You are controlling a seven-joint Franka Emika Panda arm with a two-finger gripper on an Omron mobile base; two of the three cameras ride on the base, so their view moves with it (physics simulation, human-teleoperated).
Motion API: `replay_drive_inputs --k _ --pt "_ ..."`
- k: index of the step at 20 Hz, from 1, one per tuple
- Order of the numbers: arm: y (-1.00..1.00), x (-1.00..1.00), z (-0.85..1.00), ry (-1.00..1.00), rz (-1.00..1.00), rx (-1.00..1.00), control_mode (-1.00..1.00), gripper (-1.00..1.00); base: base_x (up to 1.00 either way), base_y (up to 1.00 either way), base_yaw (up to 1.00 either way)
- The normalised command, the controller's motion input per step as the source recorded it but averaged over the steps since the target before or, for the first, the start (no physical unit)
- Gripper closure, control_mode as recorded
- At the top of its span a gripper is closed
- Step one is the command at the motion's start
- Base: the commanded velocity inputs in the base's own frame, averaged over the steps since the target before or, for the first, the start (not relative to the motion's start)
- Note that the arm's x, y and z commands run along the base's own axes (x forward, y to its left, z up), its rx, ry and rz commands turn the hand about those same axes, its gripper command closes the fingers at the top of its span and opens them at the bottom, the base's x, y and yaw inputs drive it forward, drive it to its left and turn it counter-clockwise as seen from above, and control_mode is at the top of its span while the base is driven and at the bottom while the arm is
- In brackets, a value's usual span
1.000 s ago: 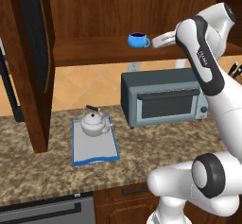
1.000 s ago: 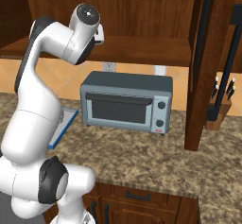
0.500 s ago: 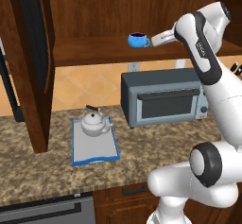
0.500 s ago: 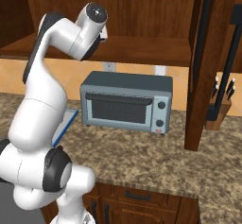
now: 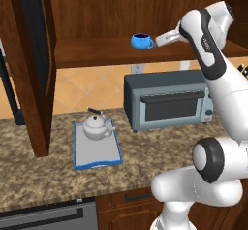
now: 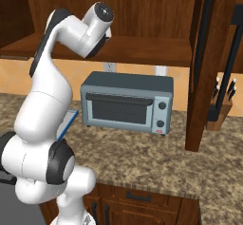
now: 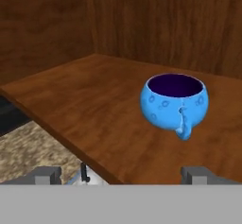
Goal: Pick the kettle from the counter and place it on the tray. Then pick the mug from the cabinet and place it on the tray. Then close the cabinet doors.
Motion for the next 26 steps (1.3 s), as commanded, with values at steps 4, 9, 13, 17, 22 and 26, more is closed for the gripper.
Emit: replay_drive_inputs --k 4,9,13,17,22,26 --pt "-0.03 0.2 -0.04 0.0 0.02 0.0 -1.0 -1.0 0.0 0.0 0.0" --pt "-0.02 0.24 -0.1 0.02 0.01 0.0 -1.0 -1.0 0.0 0.0 0.0" --pt "0.0 0.18 -0.1 0.01 0.01 0.0 -1.0 -1.0 0.0 0.0 0.0" --pt "0.0 0.21 -0.05 0.02 0.01 0.0 -1.0 -1.0 0.0 0.0 0.0" --pt "0.0 0.31 -0.01 0.02 0.02 0.0 -1.0 -1.0 0.0 0.0 0.0" --pt "0.0 0.27 0.0 0.02 0.01 0.0 -1.0 -1.0 0.0 0.0 0.0"
